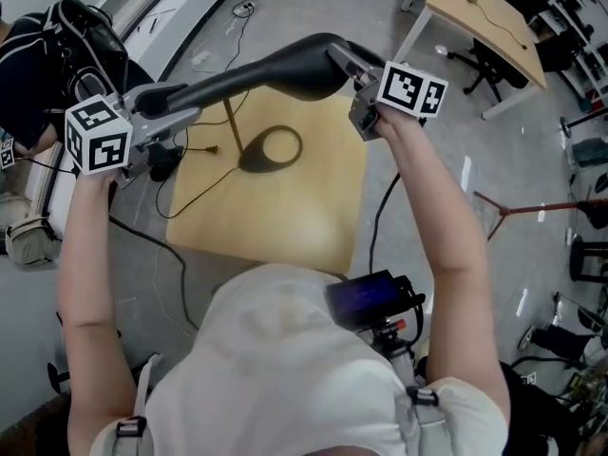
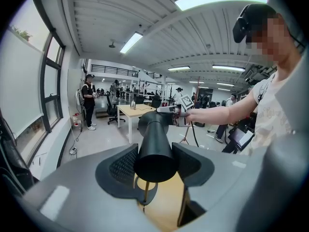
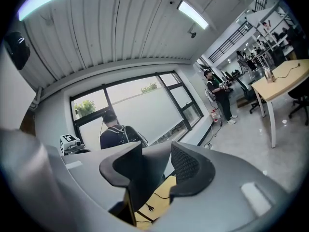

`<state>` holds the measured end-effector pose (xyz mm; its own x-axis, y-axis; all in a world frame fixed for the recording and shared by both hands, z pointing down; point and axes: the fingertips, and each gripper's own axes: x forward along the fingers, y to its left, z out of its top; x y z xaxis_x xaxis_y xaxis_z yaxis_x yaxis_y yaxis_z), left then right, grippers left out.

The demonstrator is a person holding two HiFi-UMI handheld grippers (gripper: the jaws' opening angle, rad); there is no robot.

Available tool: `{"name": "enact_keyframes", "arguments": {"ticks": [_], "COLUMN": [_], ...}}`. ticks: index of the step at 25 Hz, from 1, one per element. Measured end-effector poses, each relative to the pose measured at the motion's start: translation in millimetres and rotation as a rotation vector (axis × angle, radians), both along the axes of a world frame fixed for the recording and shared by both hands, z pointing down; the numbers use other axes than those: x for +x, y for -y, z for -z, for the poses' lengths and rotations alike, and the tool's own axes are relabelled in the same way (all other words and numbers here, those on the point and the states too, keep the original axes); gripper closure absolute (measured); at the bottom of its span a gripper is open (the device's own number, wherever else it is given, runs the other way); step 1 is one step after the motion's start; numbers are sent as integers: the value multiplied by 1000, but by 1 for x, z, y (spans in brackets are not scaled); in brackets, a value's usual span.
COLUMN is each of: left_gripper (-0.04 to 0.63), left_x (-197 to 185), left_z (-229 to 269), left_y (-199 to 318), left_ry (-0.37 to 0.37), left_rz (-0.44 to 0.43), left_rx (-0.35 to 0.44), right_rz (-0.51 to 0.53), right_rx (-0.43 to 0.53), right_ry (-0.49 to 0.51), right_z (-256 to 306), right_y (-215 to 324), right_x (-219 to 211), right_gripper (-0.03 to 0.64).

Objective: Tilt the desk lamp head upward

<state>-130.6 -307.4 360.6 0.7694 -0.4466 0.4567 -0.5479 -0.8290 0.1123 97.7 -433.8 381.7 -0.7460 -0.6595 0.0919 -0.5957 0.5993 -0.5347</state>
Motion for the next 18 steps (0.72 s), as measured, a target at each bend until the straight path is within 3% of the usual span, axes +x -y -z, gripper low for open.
{"name": "enact_keyframes", "arguments": {"ticks": [18], "left_gripper": [376], "left_x": [-5], "left_z": [-9], "left_y": [12], "left_ry": [-41], "left_rz": [-5], "left_rx": [-2], "right_rz": [-14], "right_rx": [100], "right_ry": [-92], "right_z": [43], "right_y": [12], "right_x": [-10], "right_gripper": [430]}}
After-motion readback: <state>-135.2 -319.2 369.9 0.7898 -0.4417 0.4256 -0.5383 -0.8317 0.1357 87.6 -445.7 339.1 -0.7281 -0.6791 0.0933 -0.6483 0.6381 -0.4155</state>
